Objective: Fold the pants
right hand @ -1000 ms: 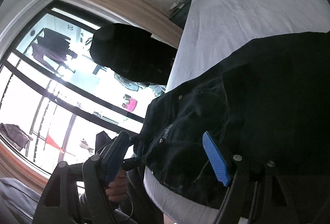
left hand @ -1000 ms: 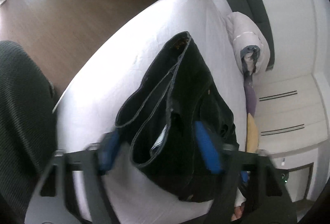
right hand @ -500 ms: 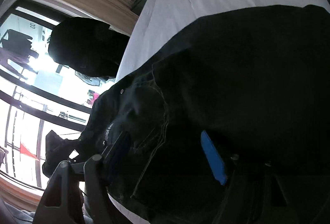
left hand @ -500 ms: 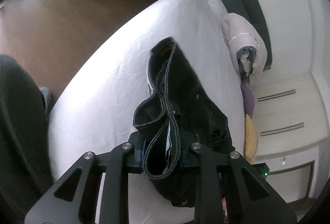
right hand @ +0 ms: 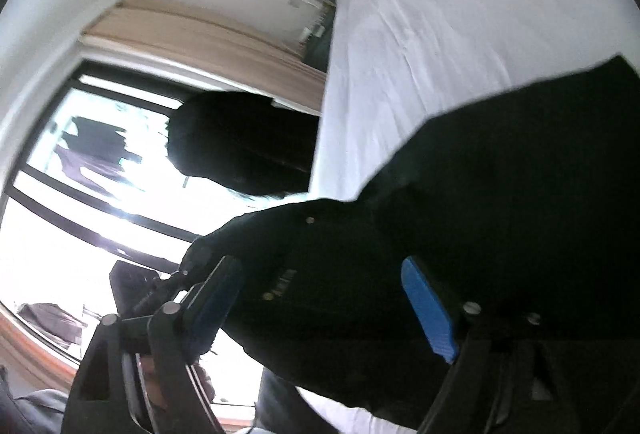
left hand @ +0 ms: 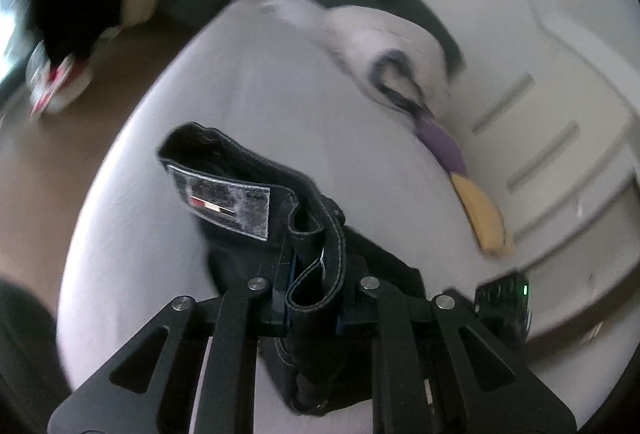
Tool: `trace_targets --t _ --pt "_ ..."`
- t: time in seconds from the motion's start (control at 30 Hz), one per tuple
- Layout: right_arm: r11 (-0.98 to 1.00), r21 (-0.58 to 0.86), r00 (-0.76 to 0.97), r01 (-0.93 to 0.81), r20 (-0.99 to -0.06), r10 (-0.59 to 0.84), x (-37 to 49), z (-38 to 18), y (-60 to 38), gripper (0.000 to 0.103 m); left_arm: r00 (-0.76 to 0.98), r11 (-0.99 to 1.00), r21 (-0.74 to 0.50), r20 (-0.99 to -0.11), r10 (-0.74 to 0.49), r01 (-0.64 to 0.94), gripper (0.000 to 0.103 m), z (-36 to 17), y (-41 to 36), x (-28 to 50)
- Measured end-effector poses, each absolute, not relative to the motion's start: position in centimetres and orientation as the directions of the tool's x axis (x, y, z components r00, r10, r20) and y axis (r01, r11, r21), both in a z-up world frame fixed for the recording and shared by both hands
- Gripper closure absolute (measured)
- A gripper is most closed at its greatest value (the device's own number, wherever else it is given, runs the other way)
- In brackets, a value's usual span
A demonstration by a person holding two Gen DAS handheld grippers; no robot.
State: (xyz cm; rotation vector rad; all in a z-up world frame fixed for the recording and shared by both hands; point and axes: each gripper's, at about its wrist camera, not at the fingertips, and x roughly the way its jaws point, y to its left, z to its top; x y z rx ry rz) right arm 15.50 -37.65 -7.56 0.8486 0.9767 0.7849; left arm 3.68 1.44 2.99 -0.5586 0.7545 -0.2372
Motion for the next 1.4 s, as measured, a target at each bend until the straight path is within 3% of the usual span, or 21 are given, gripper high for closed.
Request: trace_targets --t 0.13,0.27,0.37,0.57,0.6,0.73,0.77,0.97,1.33,1.4 --pt "0.404 0.898 0.375 -0.171 -0.320 0.870 16.0 -6.5 -41.1 0.013 0.675 0.876 -0.446 -0.590 -0.443 0.185 0.091 4.8 -7.9 5.7" --pt "0.384 0.903 0.373 -0.195 -0.294 0.880 15.9 -5.6 -44.0 0.008 0.625 0.894 -0.313 -0.639 -0.448 0.320 0.091 2.7 -16.6 6.4" --pt "0.404 0.891 0.353 -0.206 -0.317 0.880 16.1 -5.5 -44.4 0.005 0.572 0.898 -0.222 -0.707 -0.416 0.379 0.091 -0.8 -21.3 5.9" --pt "0.505 0.841 0.288 -0.191 -0.444 0.849 16.4 -7.0 -44.2 0.005 0.559 0.867 -0.059 -0.742 -0.370 0.495 0.091 -3.7 -26.6 3.1" --pt "0.533 0.822 0.274 -0.199 -0.475 0.836 16.4 -7.2 -43.8 0.008 0.561 0.864 -0.041 -0.745 -0.361 0.502 0.091 -3.8 -27.1 3.0" --pt "0.650 0.715 0.250 -0.258 -0.601 0.759 16.3 -7.3 -42.3 0.067 0.563 0.859 -0.017 -0.749 -0.350 0.512 0.091 -4.6 -27.6 2.6" --pt "0.672 0.694 0.258 -0.258 -0.621 0.740 16.3 -7.4 -42.5 0.075 0.563 0.857 -0.014 -0.749 -0.350 0.515 0.091 -4.6 -27.5 2.4" --pt "0.704 0.666 0.315 -0.247 -0.632 0.708 15.8 -7.1 -44.6 0.083 0.553 0.831 -0.004 -0.745 -0.373 0.556 0.091 -4.9 -30.0 3.5" --pt "0.727 0.671 0.373 -0.142 -0.644 0.668 14.3 -9.9 -50.6 0.084 0.479 0.777 0.006 -0.790 -0.382 0.629 0.091 -8.3 -36.8 5.1" --pt "0.738 0.666 0.393 -0.104 -0.655 0.646 14.7 -11.1 -51.0 0.084 0.452 0.777 -0.002 -0.813 -0.367 0.629 0.085 -10.1 -37.5 5.8"
